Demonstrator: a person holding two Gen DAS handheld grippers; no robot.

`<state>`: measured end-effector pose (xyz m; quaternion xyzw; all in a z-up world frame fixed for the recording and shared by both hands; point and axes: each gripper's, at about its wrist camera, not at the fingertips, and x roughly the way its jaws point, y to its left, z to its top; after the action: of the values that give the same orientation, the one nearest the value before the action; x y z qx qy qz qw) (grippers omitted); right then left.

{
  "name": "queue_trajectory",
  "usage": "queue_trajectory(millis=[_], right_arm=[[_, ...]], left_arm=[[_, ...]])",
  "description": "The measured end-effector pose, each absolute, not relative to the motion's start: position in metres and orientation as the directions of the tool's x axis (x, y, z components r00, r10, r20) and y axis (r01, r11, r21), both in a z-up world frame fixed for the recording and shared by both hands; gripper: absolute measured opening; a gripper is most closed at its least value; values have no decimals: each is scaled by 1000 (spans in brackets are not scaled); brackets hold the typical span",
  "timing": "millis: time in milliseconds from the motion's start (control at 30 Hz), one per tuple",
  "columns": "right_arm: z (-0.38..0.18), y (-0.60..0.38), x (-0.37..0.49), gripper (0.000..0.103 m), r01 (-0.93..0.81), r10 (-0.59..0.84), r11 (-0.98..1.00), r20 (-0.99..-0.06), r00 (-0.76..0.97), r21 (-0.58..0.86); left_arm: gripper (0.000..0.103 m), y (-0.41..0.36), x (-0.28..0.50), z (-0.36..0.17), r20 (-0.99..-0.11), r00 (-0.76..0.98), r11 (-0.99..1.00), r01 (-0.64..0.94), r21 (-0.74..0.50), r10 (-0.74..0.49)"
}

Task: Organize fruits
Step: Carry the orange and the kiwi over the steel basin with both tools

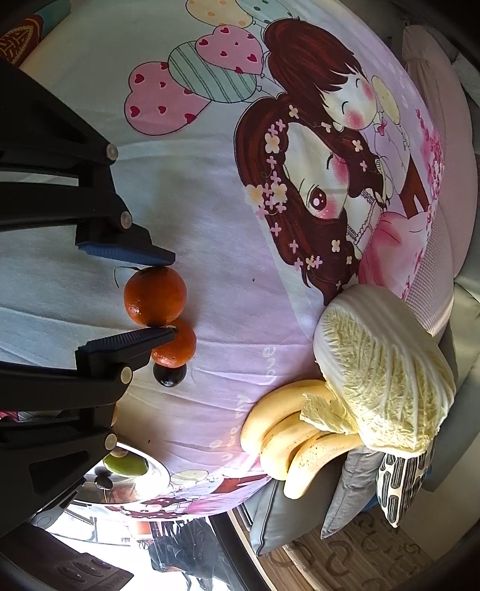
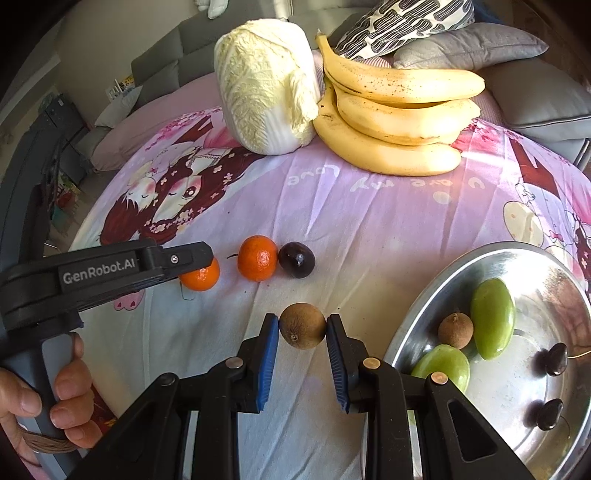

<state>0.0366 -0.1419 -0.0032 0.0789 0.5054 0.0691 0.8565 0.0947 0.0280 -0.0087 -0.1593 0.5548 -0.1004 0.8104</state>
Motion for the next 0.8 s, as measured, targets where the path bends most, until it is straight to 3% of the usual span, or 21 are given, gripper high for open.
queue_trajectory(millis=[800], right_arm=[[34, -200, 1, 29, 70, 122, 978, -810, 573, 196]], left_arm=[[36, -19, 73, 22, -870, 362, 941, 84, -327, -335]])
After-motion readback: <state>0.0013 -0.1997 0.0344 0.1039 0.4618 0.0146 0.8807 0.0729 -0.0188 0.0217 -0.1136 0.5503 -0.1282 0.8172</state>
